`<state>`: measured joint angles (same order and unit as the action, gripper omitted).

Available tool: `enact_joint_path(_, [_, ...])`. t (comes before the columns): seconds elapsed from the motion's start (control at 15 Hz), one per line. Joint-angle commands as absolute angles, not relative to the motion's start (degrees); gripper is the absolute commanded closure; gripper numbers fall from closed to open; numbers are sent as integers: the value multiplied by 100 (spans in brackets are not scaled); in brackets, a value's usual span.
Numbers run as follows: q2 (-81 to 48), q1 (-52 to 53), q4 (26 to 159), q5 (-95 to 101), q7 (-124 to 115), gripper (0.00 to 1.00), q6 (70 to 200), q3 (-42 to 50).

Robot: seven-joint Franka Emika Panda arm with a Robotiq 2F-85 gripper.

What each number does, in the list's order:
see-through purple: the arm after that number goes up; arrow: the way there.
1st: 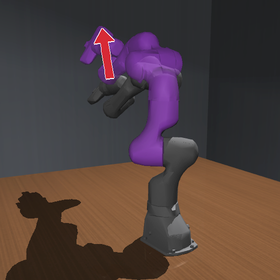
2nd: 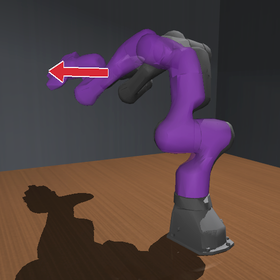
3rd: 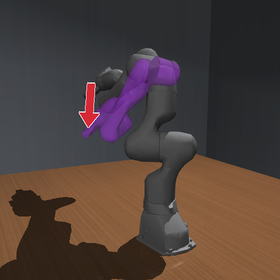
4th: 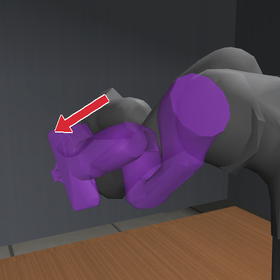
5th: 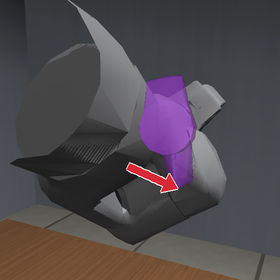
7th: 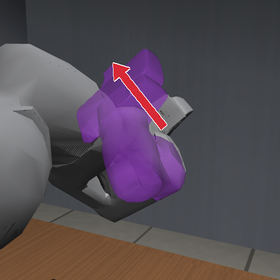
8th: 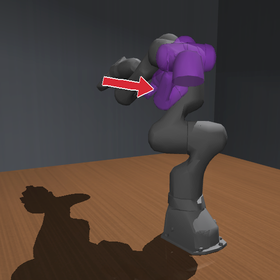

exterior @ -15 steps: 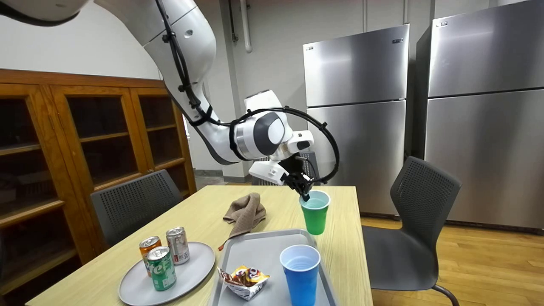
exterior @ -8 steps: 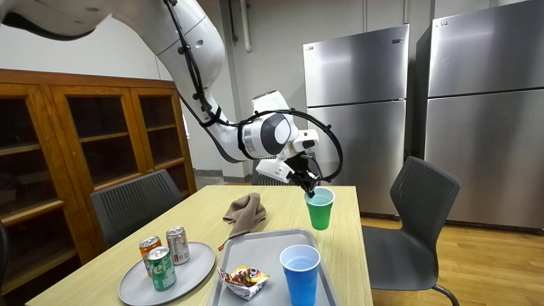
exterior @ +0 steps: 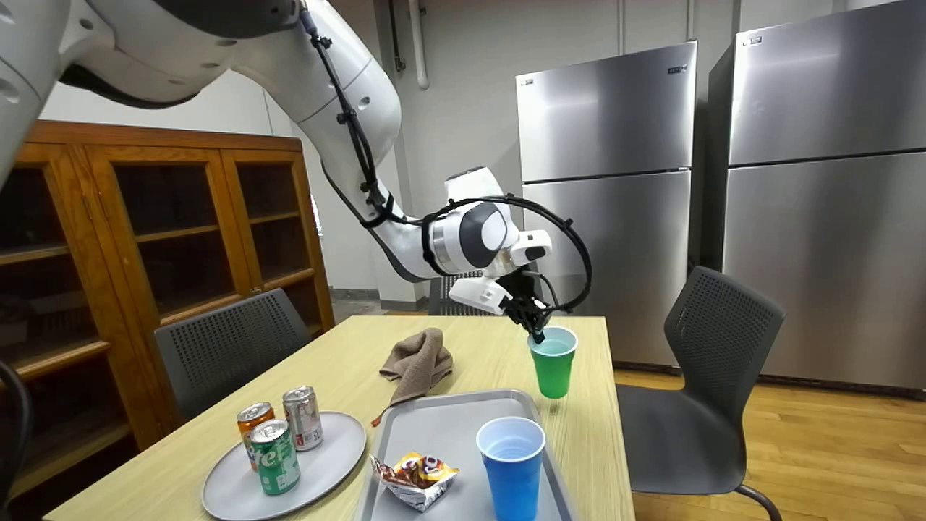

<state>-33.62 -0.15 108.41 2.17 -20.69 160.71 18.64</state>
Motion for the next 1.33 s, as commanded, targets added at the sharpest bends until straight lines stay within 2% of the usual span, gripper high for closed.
enact_joint_path(0.0, [-3599,-151,10354,155,-1989,99,15676,1751])
enact_joint_path(1.2, [-4158,-147,9653,233,-2022,98,15095,1758])
enact_joint_path(1.27, [-4175,-137,9639,244,-2027,70,15083,1767])
